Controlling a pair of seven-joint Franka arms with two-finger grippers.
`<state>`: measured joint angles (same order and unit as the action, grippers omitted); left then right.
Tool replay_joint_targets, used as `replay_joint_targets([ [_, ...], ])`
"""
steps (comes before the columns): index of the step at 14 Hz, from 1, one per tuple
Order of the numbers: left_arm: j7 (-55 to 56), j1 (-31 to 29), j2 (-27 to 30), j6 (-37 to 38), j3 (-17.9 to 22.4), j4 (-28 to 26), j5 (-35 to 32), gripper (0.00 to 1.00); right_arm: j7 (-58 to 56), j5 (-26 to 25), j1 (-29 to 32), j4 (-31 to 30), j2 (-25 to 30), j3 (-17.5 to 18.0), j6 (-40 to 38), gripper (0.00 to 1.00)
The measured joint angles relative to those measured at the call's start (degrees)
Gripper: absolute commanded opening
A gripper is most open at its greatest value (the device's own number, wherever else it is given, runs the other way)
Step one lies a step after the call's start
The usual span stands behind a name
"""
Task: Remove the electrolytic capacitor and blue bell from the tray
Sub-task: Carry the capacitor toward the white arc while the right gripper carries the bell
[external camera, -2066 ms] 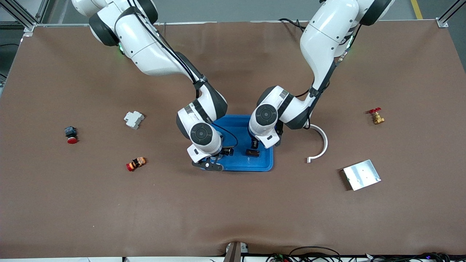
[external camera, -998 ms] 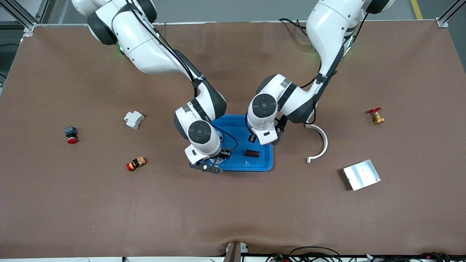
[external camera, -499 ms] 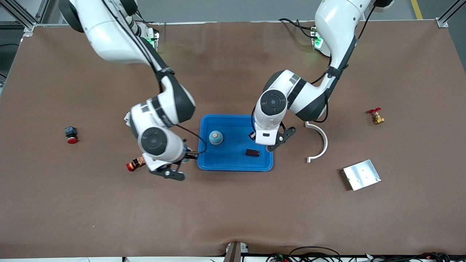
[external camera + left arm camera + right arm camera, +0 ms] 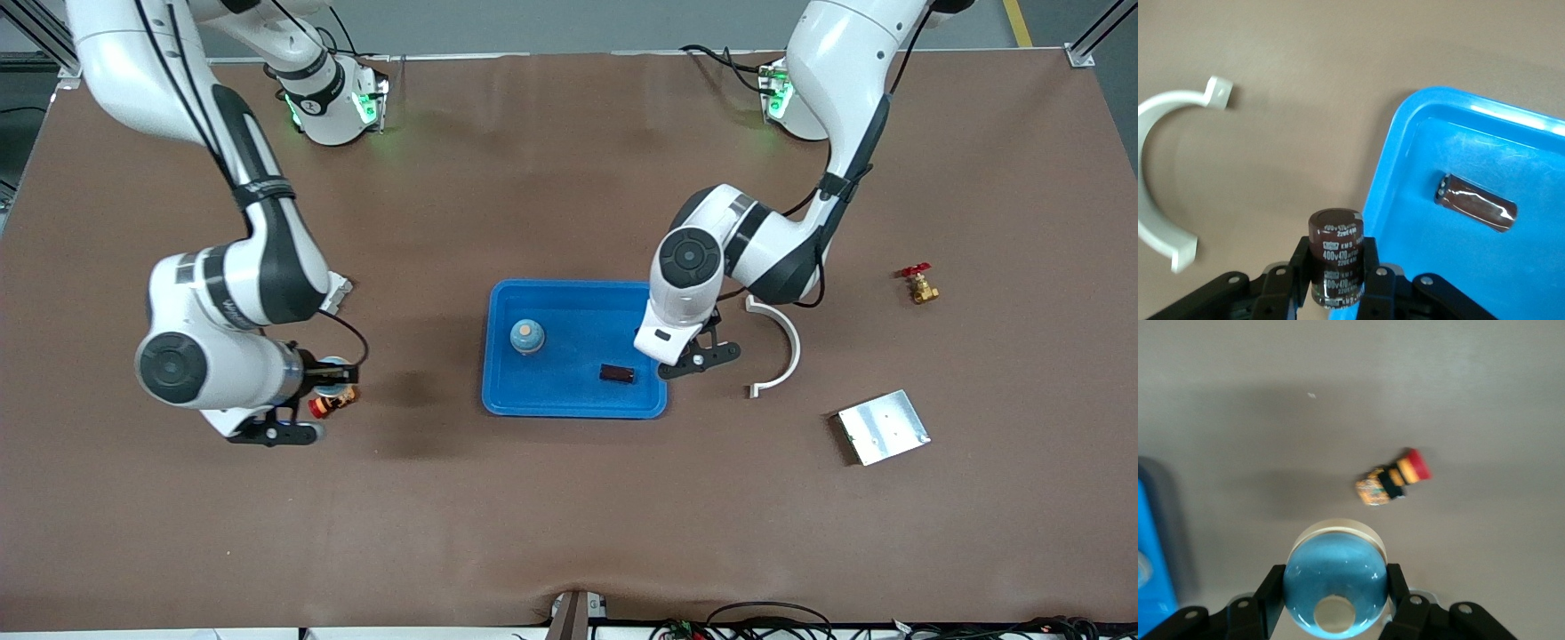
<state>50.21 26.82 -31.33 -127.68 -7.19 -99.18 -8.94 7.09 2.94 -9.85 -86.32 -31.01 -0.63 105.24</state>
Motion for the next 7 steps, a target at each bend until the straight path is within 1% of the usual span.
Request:
replay_joint_targets([
  [2,-6.53,-2.51,2.3,-6.94,0.03,-6.83,-0.07,0.0,-6.92,-0.02,1.9,-9.5,4.6,-1.55,6.23,0.0],
  [4,-12.59,-5.12,4.24,-10.63,0.03,-11.77,-0.35,0.0,-11.08,-1.56,3.09,-18.76,8.99,-2.78,11.12,0.0],
  [5,-14.49,-6.22,4.82,-12.08,0.02,-13.46,-1.12,0.0,-13.71,-2.49,3.71,-21.91,10.78,-3.53,12.19,0.0],
  [7,-16.95,-8.2,5.46,-14.93,0.02,-16.17,-3.15,0.0,-18.99,-3.12,4.97,-25.47,13.17,-5.87,13.13,0.0],
])
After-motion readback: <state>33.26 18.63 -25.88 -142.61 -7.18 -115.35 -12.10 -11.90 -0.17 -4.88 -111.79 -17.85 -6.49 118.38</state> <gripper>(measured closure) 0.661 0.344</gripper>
